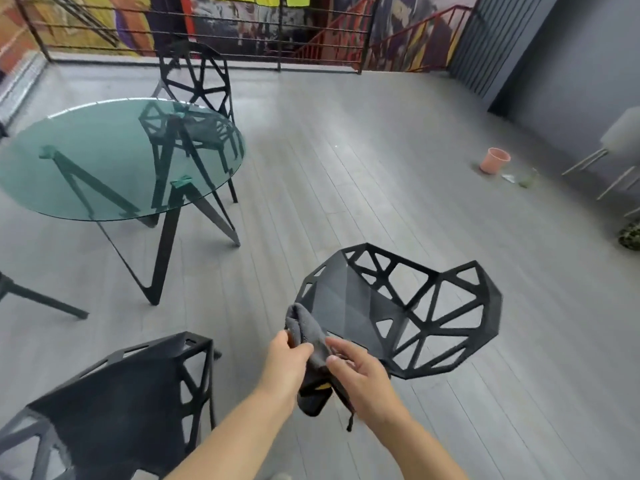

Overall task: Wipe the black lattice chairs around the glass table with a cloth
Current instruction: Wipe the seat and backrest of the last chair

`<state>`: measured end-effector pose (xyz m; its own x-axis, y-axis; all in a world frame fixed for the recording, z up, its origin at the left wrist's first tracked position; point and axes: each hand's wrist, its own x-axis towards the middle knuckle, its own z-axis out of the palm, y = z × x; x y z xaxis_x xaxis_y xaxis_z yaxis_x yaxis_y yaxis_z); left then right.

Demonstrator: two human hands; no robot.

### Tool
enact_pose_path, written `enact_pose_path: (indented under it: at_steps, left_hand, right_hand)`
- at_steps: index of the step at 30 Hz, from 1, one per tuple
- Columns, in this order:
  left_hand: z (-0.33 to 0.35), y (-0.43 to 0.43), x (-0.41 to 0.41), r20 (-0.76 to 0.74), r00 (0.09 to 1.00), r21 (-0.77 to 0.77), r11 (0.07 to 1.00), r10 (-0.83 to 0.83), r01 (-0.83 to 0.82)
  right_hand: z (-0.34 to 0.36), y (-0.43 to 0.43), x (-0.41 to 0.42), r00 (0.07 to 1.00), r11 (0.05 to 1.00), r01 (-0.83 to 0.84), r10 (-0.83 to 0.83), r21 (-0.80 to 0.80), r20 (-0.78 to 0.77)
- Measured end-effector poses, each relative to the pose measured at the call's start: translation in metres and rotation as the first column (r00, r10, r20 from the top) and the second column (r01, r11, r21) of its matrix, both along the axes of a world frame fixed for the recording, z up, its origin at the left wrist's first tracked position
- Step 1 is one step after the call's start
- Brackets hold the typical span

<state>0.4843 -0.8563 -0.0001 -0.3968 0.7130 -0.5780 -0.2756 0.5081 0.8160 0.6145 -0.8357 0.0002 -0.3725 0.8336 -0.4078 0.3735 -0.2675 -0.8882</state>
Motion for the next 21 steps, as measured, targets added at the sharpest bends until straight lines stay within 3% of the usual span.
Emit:
enact_pose_path:
  at_steps: [8,16,21]
  left_hand:
    - [-0.018,0.109,0.058,-0.136,0.988,-0.039,0.997,-0.072,0.067]
    - [-0.012,0.234,0.198,-0.189,0.982,0.029,1.000,0.004,0.002]
    - [0.001,0.335,0.316,-0.095,0.989,0.093,0.990,0.113,-0.104]
  right_hand:
    - [-0.003,0.108,0.089,0.982,0.990,0.127,-0.135,0.064,0.131]
    - [-0.013,0.237,0.207,0.989,0.994,-0.043,0.027,0.105,0.145]
    - [-0.007,0.335,0.308,0.980,0.979,-0.116,0.086,0.169,0.178]
